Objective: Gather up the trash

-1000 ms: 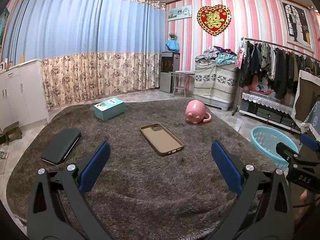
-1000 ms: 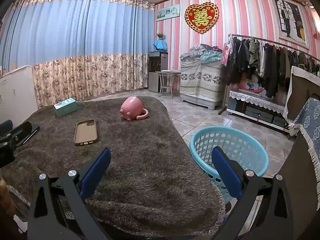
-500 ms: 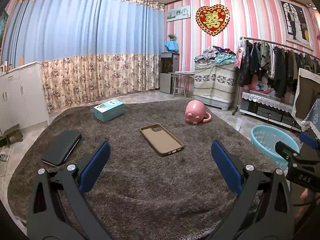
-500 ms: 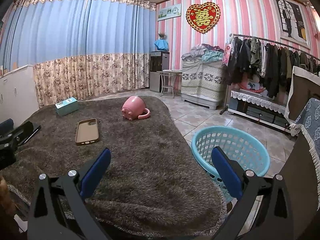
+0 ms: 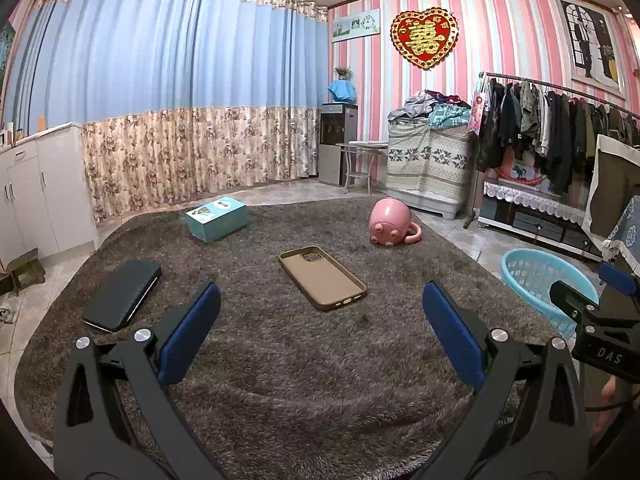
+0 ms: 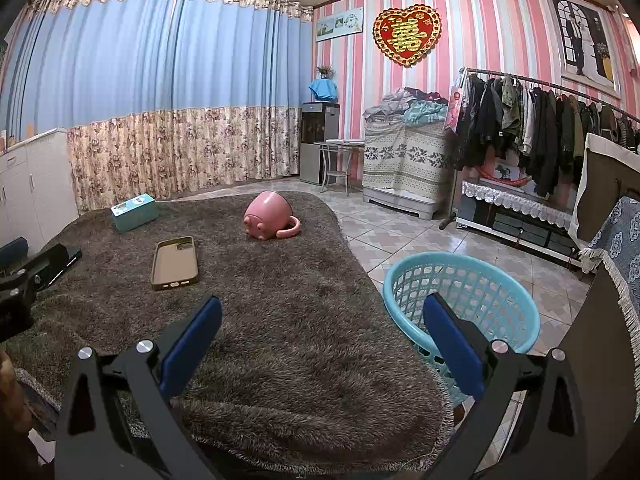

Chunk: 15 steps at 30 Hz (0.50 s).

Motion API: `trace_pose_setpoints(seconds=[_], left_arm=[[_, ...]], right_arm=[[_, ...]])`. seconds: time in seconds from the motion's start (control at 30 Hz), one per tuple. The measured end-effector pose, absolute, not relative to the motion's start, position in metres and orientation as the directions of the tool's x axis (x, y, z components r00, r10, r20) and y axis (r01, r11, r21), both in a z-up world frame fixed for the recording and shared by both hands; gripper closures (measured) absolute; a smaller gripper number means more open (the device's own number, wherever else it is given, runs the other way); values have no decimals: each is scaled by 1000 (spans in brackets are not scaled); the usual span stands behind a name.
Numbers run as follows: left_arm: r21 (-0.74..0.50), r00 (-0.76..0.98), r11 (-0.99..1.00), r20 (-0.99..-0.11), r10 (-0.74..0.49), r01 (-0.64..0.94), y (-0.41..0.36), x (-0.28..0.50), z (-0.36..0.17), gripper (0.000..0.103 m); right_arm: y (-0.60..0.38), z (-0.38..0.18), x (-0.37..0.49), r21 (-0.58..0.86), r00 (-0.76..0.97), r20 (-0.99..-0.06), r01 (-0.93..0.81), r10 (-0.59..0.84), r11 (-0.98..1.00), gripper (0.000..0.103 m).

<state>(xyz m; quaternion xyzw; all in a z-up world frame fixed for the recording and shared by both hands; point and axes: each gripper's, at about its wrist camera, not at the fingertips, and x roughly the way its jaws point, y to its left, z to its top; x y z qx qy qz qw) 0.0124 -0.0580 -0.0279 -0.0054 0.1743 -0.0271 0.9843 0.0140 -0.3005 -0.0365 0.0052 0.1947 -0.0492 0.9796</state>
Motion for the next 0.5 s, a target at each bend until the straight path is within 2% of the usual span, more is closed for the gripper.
trace_pose_setpoints(seconds=[0.5], left_arm=[[-20,938,998,-343,-56,52,-57,13,-28,5]], right_arm=[[-299,-37,15,-11,920,-382,96,-93,995,4]])
